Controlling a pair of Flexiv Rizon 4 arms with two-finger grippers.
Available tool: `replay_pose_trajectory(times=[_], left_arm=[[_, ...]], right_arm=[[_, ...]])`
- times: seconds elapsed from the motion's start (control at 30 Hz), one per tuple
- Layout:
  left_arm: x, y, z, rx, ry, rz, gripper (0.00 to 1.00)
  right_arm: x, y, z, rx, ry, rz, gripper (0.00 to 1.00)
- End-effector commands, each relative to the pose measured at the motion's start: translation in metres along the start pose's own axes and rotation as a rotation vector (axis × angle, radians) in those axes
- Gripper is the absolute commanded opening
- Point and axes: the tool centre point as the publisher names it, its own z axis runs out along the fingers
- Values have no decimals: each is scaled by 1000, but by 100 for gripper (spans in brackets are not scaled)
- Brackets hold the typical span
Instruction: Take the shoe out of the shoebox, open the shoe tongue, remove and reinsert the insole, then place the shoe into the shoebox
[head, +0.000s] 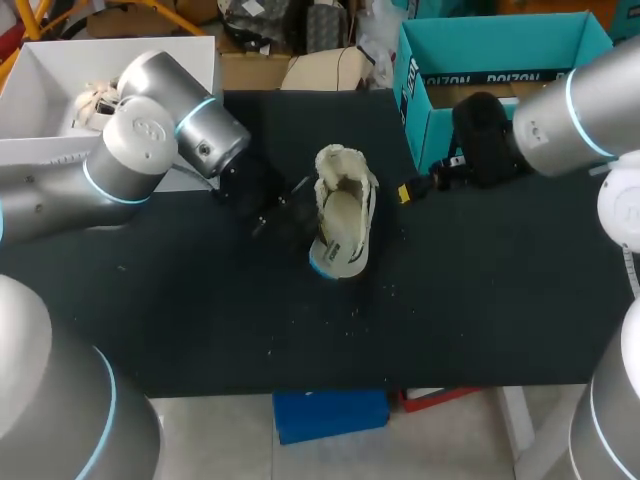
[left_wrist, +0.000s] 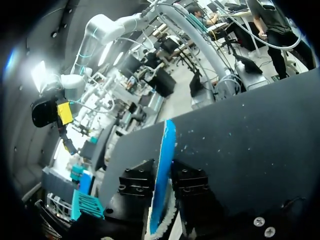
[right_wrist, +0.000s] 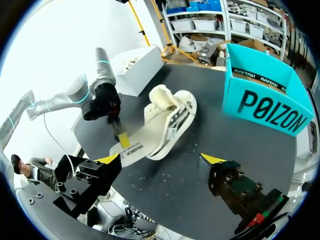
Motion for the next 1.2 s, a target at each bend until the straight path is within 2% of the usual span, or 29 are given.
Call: replay_pose_trajectory(times=[0.03,0.37,0.83,1.2], left_arm=[[-2,7,5,10,-5,9,0],[-7,25,7,27,-6,17,0],[-8,50,-3,-18,-10,-4,0],[-15,68,-4,-103,-6,-34,0]], right_arm=[[0,0,0,1,-1,1,100],[0,0,0,1,-1,1,100],[0,0,0,1,-1,1,100],[0,0,0,1,-1,1,100]])
